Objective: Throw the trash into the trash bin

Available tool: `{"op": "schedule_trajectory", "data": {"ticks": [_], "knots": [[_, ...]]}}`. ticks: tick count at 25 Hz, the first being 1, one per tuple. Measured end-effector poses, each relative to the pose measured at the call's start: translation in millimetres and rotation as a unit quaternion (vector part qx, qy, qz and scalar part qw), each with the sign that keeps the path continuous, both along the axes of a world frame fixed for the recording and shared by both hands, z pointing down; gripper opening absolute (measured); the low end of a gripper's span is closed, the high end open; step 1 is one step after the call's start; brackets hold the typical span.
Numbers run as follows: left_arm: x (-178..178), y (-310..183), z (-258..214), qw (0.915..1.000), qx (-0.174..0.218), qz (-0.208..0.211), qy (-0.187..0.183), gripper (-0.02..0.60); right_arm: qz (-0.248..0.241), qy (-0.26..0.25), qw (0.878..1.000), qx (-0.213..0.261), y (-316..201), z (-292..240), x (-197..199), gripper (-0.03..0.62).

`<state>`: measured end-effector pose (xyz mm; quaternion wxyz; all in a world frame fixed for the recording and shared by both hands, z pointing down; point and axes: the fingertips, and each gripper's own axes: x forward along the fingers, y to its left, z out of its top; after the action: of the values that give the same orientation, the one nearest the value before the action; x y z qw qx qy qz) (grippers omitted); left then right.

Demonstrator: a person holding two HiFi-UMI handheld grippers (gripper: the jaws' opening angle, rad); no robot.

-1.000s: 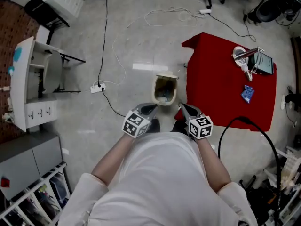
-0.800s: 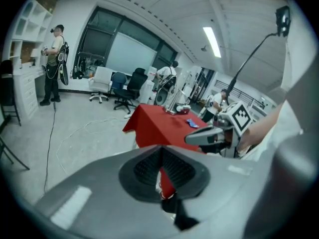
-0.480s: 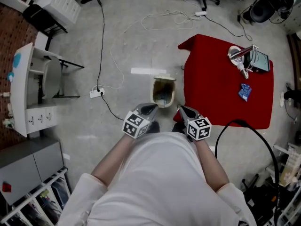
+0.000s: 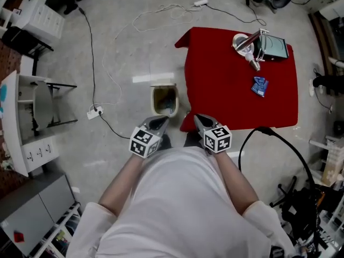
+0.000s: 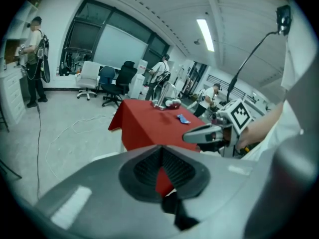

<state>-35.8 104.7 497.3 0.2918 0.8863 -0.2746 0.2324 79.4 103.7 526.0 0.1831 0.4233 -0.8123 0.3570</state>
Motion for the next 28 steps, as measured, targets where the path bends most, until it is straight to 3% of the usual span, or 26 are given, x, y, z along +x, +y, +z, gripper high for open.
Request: {"op": "schedule_trajectory", "data": {"ticks": [14, 28], "knots": [[130.4, -11.9, 1.8, 0.9993, 0.007, 0.038, 0.001, 0.003, 0.070, 0.018, 0.997, -0.001, -6.5, 9.9, 153.8, 0.035], [229.7, -39.0, 15.3, 0.9980, 0.000, 0.063, -0.007, 0.003, 0.147, 0.061, 0.987, -0.005, -42.0, 34.6, 307.1, 0.037]]}}
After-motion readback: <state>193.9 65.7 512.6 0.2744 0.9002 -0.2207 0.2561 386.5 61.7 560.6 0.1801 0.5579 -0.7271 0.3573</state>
